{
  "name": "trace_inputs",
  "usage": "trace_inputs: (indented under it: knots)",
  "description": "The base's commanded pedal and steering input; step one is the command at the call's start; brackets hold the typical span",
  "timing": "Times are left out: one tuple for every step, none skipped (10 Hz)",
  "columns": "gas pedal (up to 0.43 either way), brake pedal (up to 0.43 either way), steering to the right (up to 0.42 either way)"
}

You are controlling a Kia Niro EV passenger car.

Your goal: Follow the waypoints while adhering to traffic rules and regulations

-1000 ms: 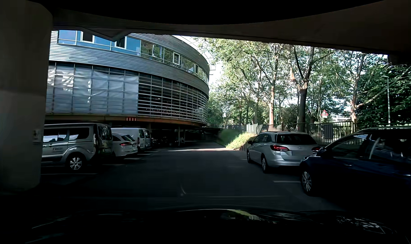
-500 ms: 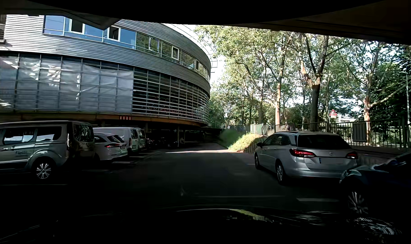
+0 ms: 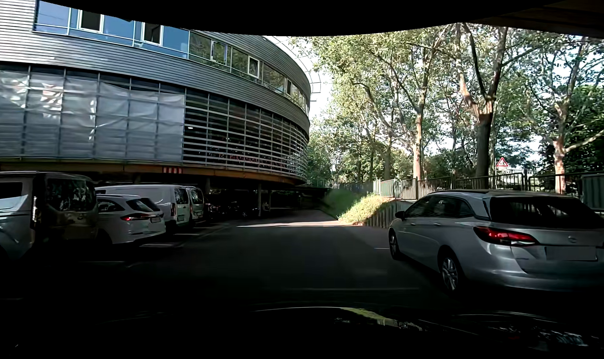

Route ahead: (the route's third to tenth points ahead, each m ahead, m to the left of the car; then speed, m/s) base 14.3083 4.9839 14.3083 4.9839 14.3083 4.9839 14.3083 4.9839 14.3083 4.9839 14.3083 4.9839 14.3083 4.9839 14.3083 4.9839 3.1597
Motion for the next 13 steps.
trace_inputs:
  knots:
    - [0.008,0.000,0.007]
    - [0.008,0.000,0.011]
    - [0.008,0.000,0.012]
    - [0.008,0.000,0.014]
    - [0.008,0.000,0.019]
    - [0.008,0.000,0.024]
    - [0.008,0.000,0.034]
    - [0.008,0.000,0.042]
    - [0.008,0.000,0.049]
    - [0.008,0.000,0.050]
    - [0.008,0.000,0.050]
    - [0.008,0.000,0.050]
    - [0.008,0.000,0.054]
